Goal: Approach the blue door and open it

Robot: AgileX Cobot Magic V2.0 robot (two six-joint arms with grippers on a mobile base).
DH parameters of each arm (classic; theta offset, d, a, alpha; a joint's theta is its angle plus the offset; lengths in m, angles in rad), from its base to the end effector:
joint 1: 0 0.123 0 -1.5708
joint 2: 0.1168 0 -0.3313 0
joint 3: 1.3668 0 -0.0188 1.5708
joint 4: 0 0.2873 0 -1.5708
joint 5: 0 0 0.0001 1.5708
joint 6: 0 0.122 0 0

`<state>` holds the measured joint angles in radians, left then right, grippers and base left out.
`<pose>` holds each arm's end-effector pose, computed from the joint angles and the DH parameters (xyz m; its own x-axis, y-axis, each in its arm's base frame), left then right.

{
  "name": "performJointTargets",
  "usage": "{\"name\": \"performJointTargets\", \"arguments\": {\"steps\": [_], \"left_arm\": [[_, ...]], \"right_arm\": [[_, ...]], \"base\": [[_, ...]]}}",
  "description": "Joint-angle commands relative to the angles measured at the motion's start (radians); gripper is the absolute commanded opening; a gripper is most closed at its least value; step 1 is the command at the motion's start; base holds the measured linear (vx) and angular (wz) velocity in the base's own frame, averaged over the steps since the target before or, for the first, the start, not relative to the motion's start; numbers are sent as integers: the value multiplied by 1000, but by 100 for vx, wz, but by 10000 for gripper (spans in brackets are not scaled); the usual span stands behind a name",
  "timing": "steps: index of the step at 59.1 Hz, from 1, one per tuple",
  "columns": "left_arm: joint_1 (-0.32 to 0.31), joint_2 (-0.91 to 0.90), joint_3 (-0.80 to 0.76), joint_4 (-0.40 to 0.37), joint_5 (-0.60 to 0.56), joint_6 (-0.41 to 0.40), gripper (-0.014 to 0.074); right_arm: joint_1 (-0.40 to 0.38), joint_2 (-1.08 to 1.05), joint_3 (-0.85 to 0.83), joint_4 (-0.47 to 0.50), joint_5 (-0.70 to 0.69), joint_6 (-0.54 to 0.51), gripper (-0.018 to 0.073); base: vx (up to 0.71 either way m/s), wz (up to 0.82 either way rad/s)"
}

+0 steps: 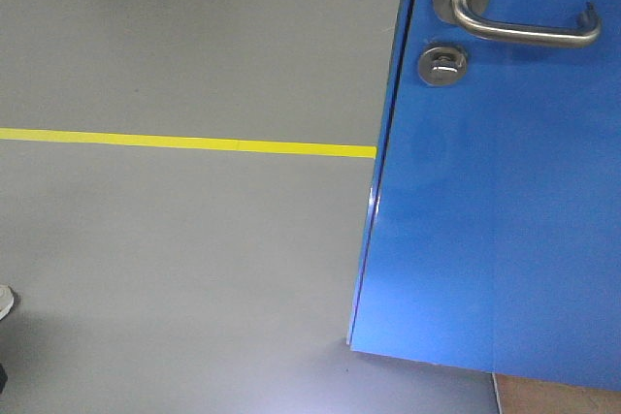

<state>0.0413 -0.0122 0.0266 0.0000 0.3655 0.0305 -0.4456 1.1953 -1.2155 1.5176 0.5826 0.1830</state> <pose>0.0724 0.0030 0.1619 -0.2894 0.0186 -0.9570 -0.0325 0.9990 0.0292 0.3001 -0.0690 0.5001 -0.1412 0.9868 0.0793 -0.0488 -0.0869 0.9950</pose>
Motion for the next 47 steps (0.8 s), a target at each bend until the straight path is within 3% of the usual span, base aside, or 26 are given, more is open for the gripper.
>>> {"name": "performJointTargets", "arguments": {"steps": [1,17,24,34,47], "left_arm": [[1,-14,4,0,-78,-3,70],[1,-14,4,0,-78,-3,70],[1,-14,4,0,-78,-3,70],[1,-14,4,0,-78,-3,70],[1,-14,4,0,-78,-3,70]], "right_arm": [[-3,-62,-29,29,-122,-13,6],[-3,-203,-29,25,-515,-18,6],[-3,-244,-29,8,-602,-68,6],[-3,-298,-29,-106,-494,-316,6],[-3,-402,-29,-237,-123,-581,6]], "base": [[0,0],[0,0],[0,0],[0,0],[0,0]]}}
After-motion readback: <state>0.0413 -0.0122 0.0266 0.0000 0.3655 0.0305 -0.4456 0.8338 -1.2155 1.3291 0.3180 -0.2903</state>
